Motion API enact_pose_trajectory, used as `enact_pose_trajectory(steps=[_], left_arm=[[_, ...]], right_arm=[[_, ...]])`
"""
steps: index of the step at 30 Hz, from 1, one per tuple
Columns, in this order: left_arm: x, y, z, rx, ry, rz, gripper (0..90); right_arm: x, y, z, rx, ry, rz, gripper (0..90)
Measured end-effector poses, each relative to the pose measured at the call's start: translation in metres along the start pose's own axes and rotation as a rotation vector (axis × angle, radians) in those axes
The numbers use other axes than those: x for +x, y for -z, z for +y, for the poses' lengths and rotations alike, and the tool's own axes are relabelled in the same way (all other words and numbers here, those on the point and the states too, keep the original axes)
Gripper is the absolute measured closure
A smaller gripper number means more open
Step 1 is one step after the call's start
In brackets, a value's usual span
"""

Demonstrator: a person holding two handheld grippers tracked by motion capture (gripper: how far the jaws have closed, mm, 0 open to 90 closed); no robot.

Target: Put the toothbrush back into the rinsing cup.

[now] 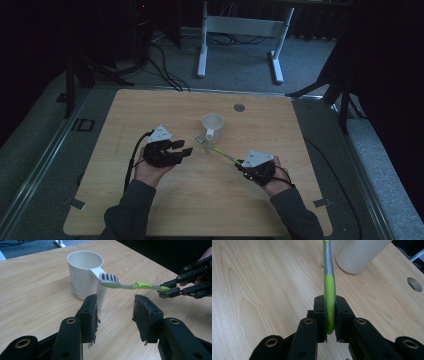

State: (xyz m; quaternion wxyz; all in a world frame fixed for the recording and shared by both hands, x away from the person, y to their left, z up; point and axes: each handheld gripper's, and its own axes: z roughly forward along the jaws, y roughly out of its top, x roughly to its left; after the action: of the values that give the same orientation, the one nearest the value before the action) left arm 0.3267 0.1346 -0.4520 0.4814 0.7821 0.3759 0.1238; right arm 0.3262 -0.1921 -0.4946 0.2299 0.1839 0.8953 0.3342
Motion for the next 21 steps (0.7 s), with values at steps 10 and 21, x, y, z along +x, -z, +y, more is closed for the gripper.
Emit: enact_pose_trajectory(steps=[10, 21], left_arm=[[-0.001, -0.006, 0.002, -0.028, 0.049, -0.027, 54.8], [-0.005, -0.014, 0.005, -0.043, 0.076, -0.050, 54.9]], right_arm=[[0.004, -0.003, 0.003, -0.037, -0.024, -0.002, 81.5], [0.006, -0.003, 0.007, -0.071, -0.038, -0.009, 81.5]])
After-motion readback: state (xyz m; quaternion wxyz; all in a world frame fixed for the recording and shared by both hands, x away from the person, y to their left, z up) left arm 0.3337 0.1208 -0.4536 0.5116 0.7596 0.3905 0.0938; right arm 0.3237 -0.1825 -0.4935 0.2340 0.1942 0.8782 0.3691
